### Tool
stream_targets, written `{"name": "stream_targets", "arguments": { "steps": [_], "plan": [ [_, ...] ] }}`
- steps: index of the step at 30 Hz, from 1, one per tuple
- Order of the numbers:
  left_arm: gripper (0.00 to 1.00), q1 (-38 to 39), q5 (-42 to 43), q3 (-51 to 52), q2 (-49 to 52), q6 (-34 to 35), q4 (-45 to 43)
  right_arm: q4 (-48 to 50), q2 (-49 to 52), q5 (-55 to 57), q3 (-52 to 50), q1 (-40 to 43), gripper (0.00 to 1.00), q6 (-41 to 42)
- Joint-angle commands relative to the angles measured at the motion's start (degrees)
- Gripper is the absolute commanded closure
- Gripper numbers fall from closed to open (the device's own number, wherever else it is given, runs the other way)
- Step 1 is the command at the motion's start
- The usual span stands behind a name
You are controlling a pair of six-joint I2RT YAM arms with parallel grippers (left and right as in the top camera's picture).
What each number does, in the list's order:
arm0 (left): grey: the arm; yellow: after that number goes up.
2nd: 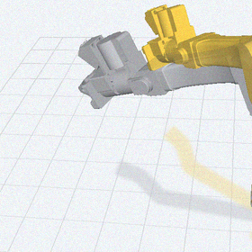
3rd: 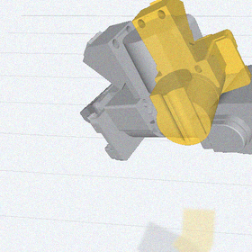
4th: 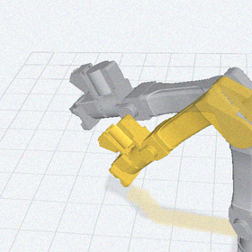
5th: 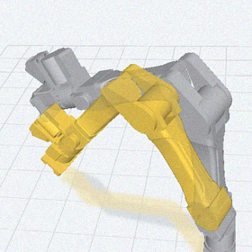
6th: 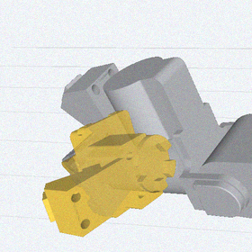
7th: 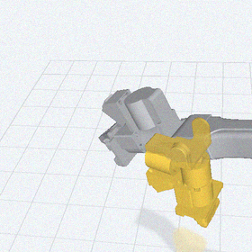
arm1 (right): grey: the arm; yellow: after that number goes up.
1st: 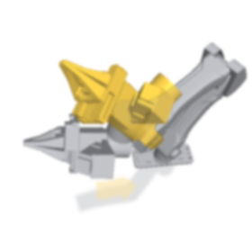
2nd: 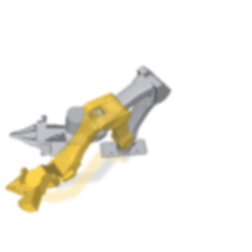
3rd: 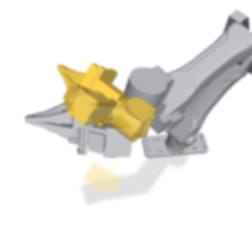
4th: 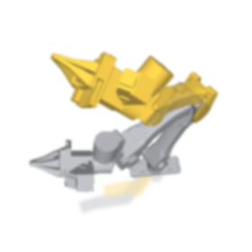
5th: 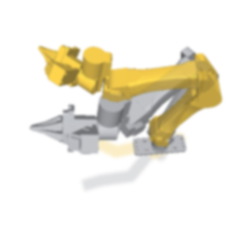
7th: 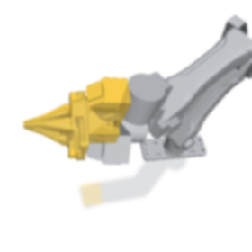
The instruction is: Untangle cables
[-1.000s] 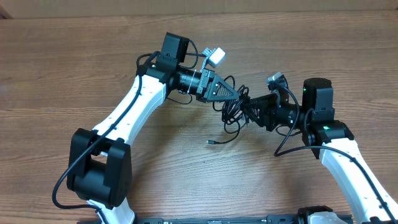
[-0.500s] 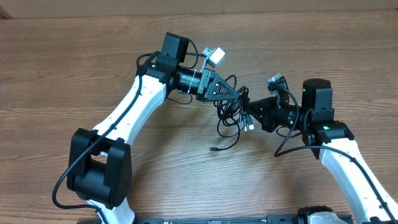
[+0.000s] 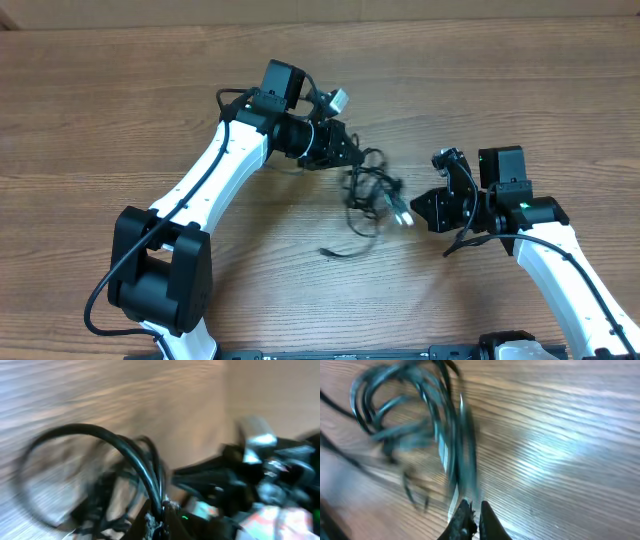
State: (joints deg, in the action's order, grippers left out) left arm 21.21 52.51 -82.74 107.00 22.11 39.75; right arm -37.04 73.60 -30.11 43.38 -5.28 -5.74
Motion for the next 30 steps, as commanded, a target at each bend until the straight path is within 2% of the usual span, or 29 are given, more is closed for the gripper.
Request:
{"name": "stream_targets", "arguments": {
  "steps": [1, 4, 10, 12, 15, 18, 19, 21, 25, 30],
  "plan": [
    [0.96, -0.68, -16.02, -1.42, -1.01, -0.87, 3.08, -1.64, 0.04, 5.03, -0.24, 0.15, 0.95, 0.13],
    [0.93, -0.55, -20.02, -1.4, -1.01, -0.9, 5.18, -2.62, 0.04, 4.98, -0.24, 0.15, 0.95, 0.17],
    [0.96, 0.2, -19.58, -1.36, -0.94, -5.4, 7.04, -2.49, 0.04, 3.21, -0.24, 0.13, 0.95, 1.38],
    [0.96, 0.28, -16.61, -1.36, -0.94, -8.94, 6.93, -2.08, 0.04, 3.1, -0.24, 0.13, 0.95, 1.36],
    [0.95, -0.33, -20.0, -1.36, -0.94, -9.22, 7.37, -1.9, 0.04, 3.1, -0.24, 0.13, 0.95, 1.36],
    [0.72, -0.94, -25.44, -1.36, -0.94, -9.25, 8.94, -1.79, 0.04, 3.08, -0.24, 0.13, 0.94, 1.36],
    [0.57, -0.94, -27.36, -1.36, -0.94, -9.25, 9.46, -1.68, 0.04, 3.08, -0.24, 0.13, 0.94, 1.36],
    [0.34, -0.92, -31.85, -1.36, -0.94, -9.25, 10.73, -1.57, 0.04, 3.08, -0.24, 0.13, 0.91, 1.38],
    [0.23, -0.37, -34.91, -0.96, -0.94, -9.27, 11.56, -1.46, 0.04, 3.06, -0.24, 0.13, 0.89, 1.38],
    [0.24, 1.03, -34.67, -0.48, -0.33, -9.86, 10.97, -1.18, 0.04, 3.04, -0.24, 0.13, 0.89, 1.4]
  ]
}}
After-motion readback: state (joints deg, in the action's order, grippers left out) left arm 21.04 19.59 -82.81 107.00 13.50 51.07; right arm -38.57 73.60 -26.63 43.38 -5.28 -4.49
